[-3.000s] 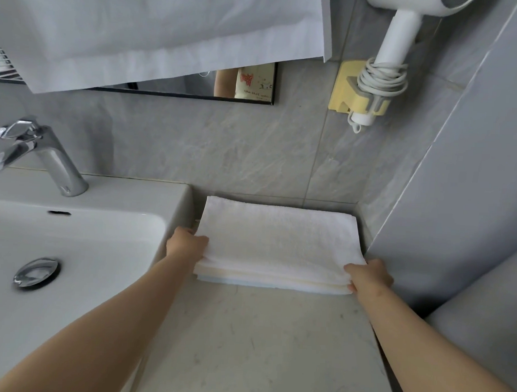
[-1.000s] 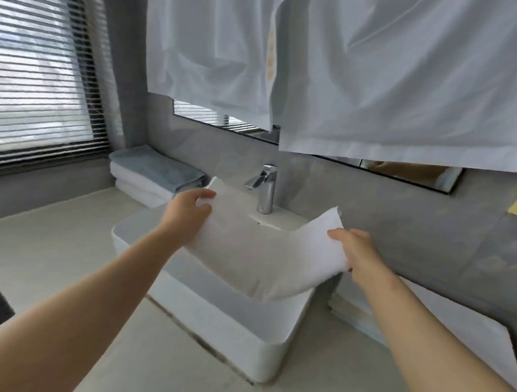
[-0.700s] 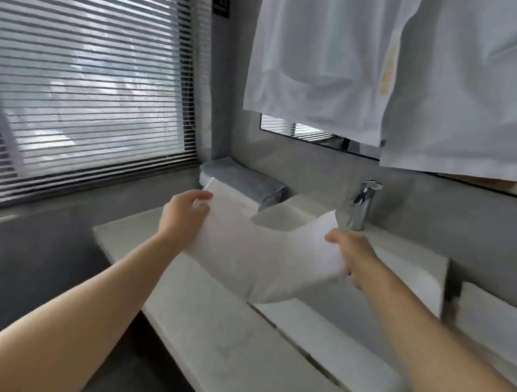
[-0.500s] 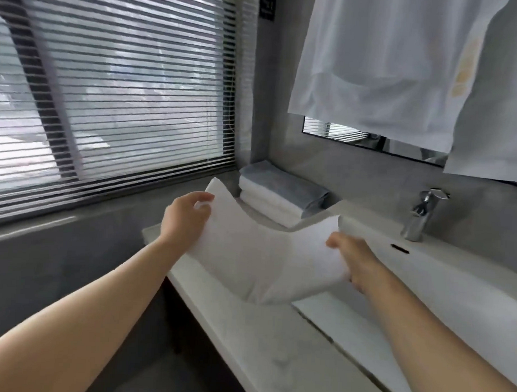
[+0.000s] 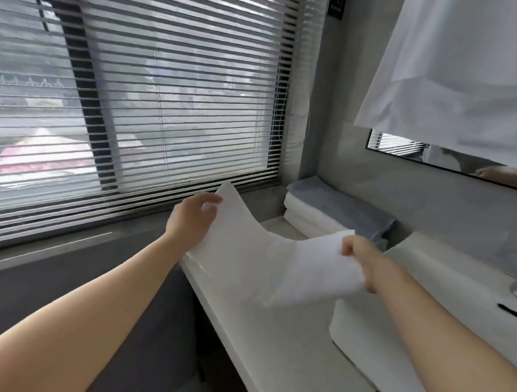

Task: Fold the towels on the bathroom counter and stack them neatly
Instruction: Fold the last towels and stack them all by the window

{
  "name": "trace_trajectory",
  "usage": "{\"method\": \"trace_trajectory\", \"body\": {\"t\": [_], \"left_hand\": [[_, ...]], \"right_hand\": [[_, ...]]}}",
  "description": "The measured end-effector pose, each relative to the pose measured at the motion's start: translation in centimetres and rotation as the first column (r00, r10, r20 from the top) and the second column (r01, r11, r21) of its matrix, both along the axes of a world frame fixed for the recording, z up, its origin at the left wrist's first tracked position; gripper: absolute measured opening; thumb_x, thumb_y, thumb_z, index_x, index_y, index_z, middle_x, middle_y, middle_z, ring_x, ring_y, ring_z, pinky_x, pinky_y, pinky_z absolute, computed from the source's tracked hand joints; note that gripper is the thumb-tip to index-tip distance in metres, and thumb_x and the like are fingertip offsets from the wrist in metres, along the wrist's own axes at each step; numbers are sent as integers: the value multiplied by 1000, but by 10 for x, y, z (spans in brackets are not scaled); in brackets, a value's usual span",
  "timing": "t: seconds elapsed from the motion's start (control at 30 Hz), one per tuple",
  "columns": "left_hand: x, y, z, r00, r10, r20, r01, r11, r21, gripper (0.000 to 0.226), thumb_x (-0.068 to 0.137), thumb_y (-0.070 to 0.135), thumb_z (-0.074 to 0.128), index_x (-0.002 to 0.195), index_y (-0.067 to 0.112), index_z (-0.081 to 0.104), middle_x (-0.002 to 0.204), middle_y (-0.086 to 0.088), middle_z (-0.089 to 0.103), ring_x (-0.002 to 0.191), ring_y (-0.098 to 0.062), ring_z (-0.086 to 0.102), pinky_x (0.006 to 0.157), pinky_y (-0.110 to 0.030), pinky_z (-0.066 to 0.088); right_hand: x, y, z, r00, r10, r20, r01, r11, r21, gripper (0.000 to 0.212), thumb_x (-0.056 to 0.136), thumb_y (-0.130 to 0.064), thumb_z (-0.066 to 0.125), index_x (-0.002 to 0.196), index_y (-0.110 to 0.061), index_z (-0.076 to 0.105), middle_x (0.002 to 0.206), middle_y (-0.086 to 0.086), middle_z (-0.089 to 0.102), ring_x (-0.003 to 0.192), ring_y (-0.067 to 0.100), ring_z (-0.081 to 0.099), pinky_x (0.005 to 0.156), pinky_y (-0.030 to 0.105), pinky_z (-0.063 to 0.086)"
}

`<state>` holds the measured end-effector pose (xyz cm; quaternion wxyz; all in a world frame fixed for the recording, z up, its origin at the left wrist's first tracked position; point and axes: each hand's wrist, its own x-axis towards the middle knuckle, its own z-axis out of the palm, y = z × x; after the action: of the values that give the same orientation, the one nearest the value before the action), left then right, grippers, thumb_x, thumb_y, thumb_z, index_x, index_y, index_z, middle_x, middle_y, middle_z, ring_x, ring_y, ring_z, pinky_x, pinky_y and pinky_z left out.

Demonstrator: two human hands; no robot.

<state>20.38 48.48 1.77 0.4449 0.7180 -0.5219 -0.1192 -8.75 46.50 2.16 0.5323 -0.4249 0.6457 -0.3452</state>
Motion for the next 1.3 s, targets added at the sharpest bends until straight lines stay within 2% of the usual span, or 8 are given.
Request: {"method": "trace_trajectory", "body": {"t": [0.13, 0.57, 0.7, 0.77, 0.83, 0.97, 1.1, 1.3], "left_hand": [[14, -69, 5, 1000, -21, 5, 21, 1000, -6, 26, 91, 21, 49, 102, 38, 65, 87, 5, 63, 58, -13, 49, 54, -26, 37], [15, -248, -1, 973, -217, 83, 214, 976, 41, 35, 95, 20, 47, 71, 43, 57, 95, 7, 62, 81, -18, 53, 69, -30, 41], [1, -301, -8, 956, -285, 63, 281, 957, 65, 40, 94, 22, 43, 67, 48, 55, 99, 6, 62, 86, -22, 55, 80, -37, 47], [-7, -329, -12, 943, -333, 23, 331, 942, 61, 39, 93, 21, 44, 66, 47, 56, 101, 5, 63, 89, -23, 57, 81, -37, 47], [-16, -358, -14, 921, -389, 9, 387, 919, 80, 35, 93, 19, 45, 74, 44, 60, 103, 4, 61, 95, -26, 57, 82, -35, 45], [-35, -414, -12, 835, -550, 27, 542, 829, 139, 28, 98, 10, 41, 116, 10, 63, 113, -8, 60, 115, -30, 54, 82, -23, 33], [-56, -457, -15, 799, -578, -164, 598, 790, 131, 26, 94, 11, 46, 101, 26, 65, 113, -2, 58, 96, -22, 53, 80, -25, 37], [-83, -506, -31, 697, -646, -313, 705, 696, 133, 29, 88, 7, 60, 113, 21, 65, 114, -1, 55, 97, -18, 51, 85, -24, 39]], "right_hand": [[13, -60, 10, 1000, -21, -15, 20, 999, -33, 17, 88, -9, 45, 72, -9, 40, 72, 6, 38, 59, 19, 35, 52, 27, 27], [-4, -192, -10, 989, -146, -27, 140, 978, -152, 26, 92, -16, 60, 109, 3, 59, 91, 16, 65, 72, 26, 61, 62, 30, 47], [-20, -210, -17, 967, -251, -35, 241, 953, -184, 18, 94, -14, 55, 105, 0, 60, 97, 16, 64, 78, 27, 60, 66, 31, 47], [-25, -217, -19, 948, -316, -38, 303, 932, -198, 13, 95, -15, 52, 95, -5, 62, 97, 13, 63, 86, 29, 60, 80, 38, 50], [-31, -227, -21, 917, -391, -77, 367, 904, -218, 20, 95, -19, 51, 105, -5, 62, 106, 13, 63, 100, 33, 60, 95, 46, 47], [-38, -242, -21, 840, -525, -134, 472, 830, -297, 26, 96, -19, 48, 118, -8, 58, 110, 12, 61, 103, 32, 59, 92, 42, 47], [-47, -259, -27, 779, -602, -175, 521, 776, -355, 16, 96, -17, 47, 106, -12, 58, 103, 8, 61, 94, 28, 58, 85, 37, 46], [-71, -288, -39, 695, -681, -230, 590, 724, -358, 24, 96, -19, 46, 114, -8, 58, 104, 8, 60, 94, 27, 56, 78, 33, 43]]}}
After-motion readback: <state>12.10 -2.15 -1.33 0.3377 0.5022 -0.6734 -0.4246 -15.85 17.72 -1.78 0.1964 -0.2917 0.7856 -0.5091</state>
